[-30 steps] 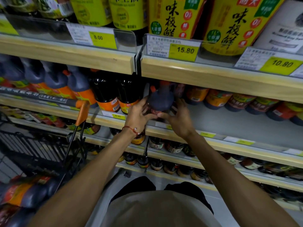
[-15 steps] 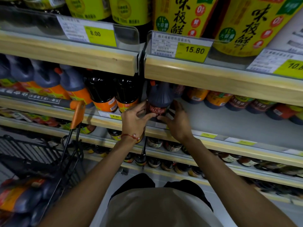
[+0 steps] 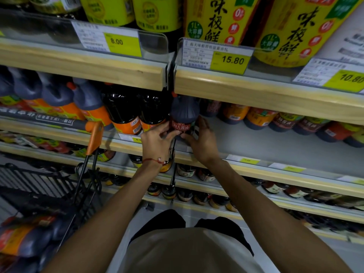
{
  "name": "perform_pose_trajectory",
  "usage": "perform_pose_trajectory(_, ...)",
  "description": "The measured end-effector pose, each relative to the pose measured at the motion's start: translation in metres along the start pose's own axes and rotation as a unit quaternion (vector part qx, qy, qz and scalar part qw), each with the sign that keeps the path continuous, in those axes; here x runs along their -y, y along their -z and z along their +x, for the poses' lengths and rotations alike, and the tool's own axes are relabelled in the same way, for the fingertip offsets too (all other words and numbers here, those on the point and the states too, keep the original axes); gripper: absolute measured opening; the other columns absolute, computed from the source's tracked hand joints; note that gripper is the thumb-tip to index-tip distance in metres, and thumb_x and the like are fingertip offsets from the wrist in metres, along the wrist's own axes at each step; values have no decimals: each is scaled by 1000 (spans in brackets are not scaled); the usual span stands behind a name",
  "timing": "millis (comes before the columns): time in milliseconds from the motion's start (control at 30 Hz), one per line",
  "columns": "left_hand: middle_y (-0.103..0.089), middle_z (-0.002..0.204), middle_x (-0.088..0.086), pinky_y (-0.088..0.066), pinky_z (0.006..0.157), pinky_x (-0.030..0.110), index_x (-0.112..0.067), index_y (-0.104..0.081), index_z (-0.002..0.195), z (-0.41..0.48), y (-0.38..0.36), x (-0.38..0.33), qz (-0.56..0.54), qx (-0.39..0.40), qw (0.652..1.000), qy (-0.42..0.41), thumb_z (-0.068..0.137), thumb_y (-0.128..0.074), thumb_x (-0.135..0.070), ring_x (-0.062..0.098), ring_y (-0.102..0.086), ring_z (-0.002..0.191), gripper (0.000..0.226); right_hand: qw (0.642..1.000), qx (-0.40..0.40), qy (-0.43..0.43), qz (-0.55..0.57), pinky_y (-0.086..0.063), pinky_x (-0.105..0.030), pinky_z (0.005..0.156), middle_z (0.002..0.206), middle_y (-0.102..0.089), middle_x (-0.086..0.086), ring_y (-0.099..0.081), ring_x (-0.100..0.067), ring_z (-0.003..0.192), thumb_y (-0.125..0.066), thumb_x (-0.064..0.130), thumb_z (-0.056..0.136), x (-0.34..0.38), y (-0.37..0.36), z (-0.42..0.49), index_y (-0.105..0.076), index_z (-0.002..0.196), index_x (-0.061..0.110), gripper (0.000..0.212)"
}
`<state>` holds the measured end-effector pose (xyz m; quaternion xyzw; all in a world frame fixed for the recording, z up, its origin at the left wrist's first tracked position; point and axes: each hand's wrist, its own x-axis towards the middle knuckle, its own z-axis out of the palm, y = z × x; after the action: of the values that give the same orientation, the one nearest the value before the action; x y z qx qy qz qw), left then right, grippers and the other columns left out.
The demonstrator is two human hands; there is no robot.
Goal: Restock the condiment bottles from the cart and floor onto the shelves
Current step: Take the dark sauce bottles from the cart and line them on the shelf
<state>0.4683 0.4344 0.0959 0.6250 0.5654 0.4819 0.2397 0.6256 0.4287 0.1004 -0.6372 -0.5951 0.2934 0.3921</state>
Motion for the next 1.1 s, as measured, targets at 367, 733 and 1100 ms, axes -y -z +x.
perform_pose_trajectory(367,-69,118,12,-56,87,43,-8,-66,124,-17,43,-27,223,124,965,-57,93,-70,-36,34,-64,108,42,959,-6,21,-282,-52,-43,83,122,-64,-10,-60,-35,110,-67,39,91,33,36,-58,-67,119,12,40)
perform_pose_trajectory(733,-66,112,10,-49,79,45,-10,-66,120,-70,101,-54,439,122,879,-137,90,-56,-55,35,-59,103,55,910,55,171,-375,-50,-40,83,109,-68,-7,-63,-30,102,-67,44,83,58,57,-112,-71,112,12,43)
perform_pose_trajectory(1100,-65,121,8,-47,82,44,-13,-63,125,-243,154,-104,527,70,846,19,92,-43,-60,33,-60,104,61,867,148,344,-330,-46,-47,98,115,-66,-5,-59,-31,112,-58,53,86,56,55,-204,-70,113,12,50)
